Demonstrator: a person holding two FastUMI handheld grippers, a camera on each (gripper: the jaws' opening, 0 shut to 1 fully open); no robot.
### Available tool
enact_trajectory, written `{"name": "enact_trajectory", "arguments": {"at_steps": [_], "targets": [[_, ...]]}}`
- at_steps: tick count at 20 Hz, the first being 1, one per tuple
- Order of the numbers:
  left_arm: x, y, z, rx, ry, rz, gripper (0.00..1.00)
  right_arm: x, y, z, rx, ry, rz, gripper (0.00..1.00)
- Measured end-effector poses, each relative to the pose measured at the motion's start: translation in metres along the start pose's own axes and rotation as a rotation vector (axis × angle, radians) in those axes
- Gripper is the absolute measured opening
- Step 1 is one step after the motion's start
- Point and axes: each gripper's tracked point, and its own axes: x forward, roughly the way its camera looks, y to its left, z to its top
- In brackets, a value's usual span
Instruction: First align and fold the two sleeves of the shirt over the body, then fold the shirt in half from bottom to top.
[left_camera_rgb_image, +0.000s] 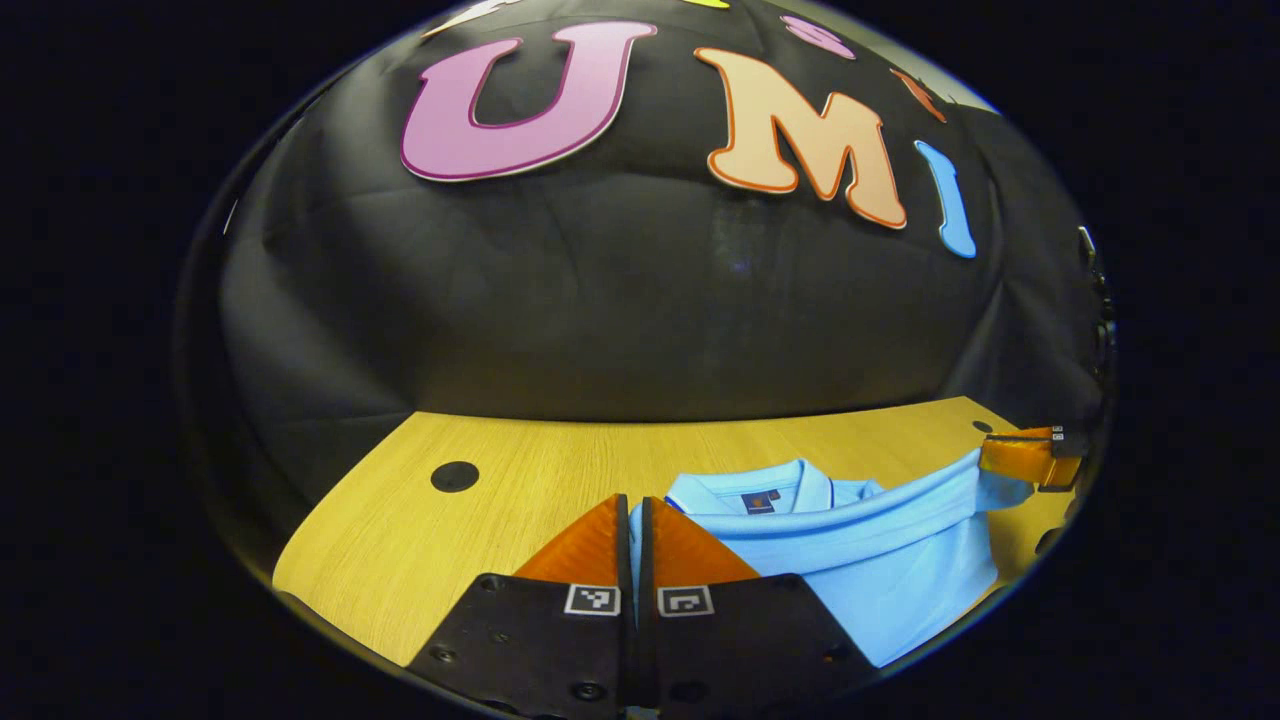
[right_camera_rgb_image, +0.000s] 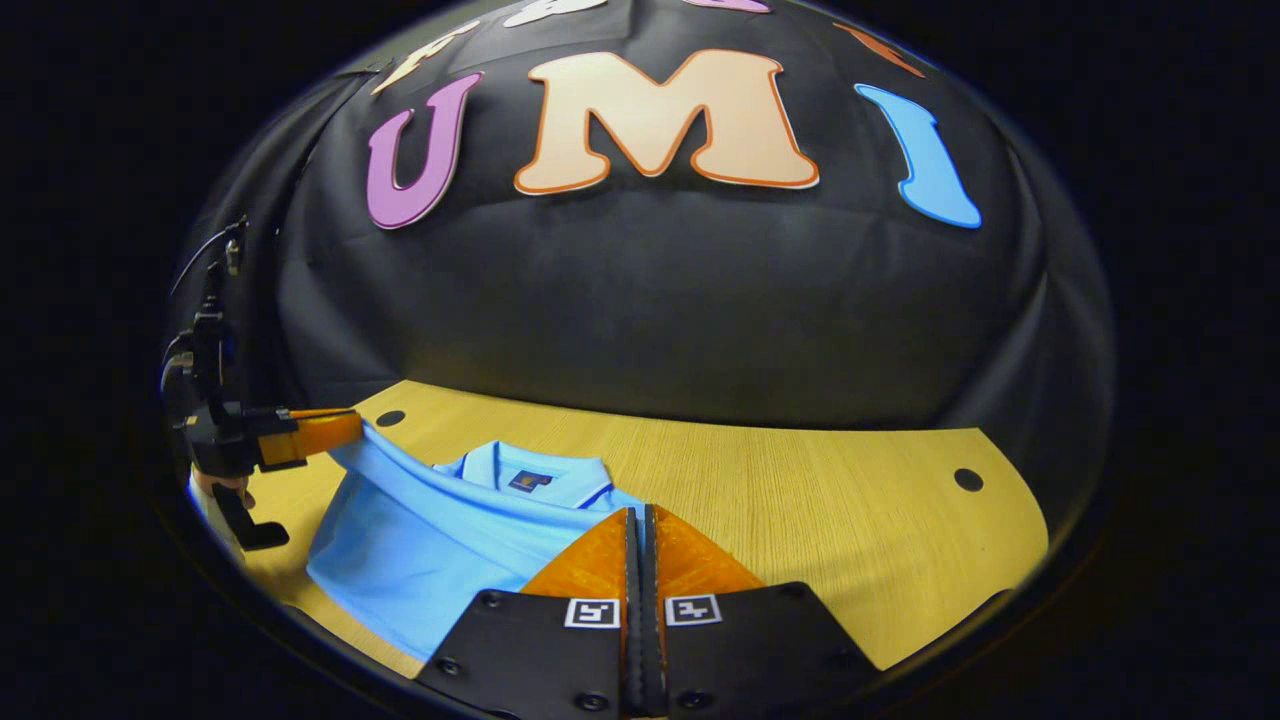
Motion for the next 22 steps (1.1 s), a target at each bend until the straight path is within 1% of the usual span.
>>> {"name": "enact_trajectory", "arguments": {"at_steps": [1, 2, 3, 4, 5, 6, 7, 8, 9, 10, 12, 14, 18, 22], "targets": [[0.004, 0.001, -0.003, 0.006, 0.002, 0.016, 0.00, 0.007, -0.002, -0.001, 0.012, -0.009, -0.006, 0.02], [0.004, 0.003, 0.000, 0.012, -0.006, 0.034, 0.01, 0.009, -0.005, 0.000, 0.012, -0.027, -0.009, 0.07], [0.006, 0.004, 0.002, 0.017, -0.013, 0.047, 0.04, 0.011, -0.009, 0.004, 0.014, -0.048, -0.023, 0.12], [0.003, 0.007, 0.004, 0.023, -0.022, 0.064, 0.11, 0.011, -0.011, 0.006, 0.024, -0.061, -0.022, 0.24], [0.003, 0.009, 0.007, 0.028, -0.026, 0.077, 0.16, 0.009, -0.009, 0.005, 0.032, -0.063, -0.015, 0.30], [0.000, 0.015, 0.012, 0.034, -0.035, 0.107, 0.44, 0.006, -0.009, 0.006, 0.036, -0.065, -0.012, 0.55], [-0.005, 0.021, 0.015, 0.039, -0.047, 0.139, 0.72, 0.002, -0.013, 0.010, 0.031, -0.080, -0.022, 0.70], [-0.011, 0.027, 0.023, 0.039, -0.063, 0.172, 1.00, 0.001, -0.015, 0.017, 0.023, -0.102, -0.028, 0.94], [-0.015, 0.027, 0.027, 0.032, -0.072, 0.181, 0.99, -0.006, -0.015, 0.021, 0.016, -0.123, -0.034, 1.00], [-0.020, 0.024, 0.030, 0.017, -0.074, 0.174, 0.97, -0.012, -0.014, 0.026, 0.012, -0.144, -0.030, 0.99], [-0.030, 0.020, 0.034, -0.004, -0.076, 0.157, 0.98, -0.025, -0.008, 0.034, 0.038, -0.179, -0.018, 0.99], [-0.040, 0.021, 0.038, 0.006, -0.081, 0.155, 0.98, -0.035, 0.001, 0.041, 0.064, -0.209, 0.017, 0.98], [-0.053, 0.020, 0.049, 0.018, -0.104, 0.151, 0.98, -0.047, 0.005, 0.049, 0.022, -0.247, 0.029, 0.98], [-0.059, 0.016, 0.049, 0.005, -0.100, 0.137, 0.98, -0.048, 0.007, 0.049, 0.032, -0.258, 0.050, 0.98]]}}
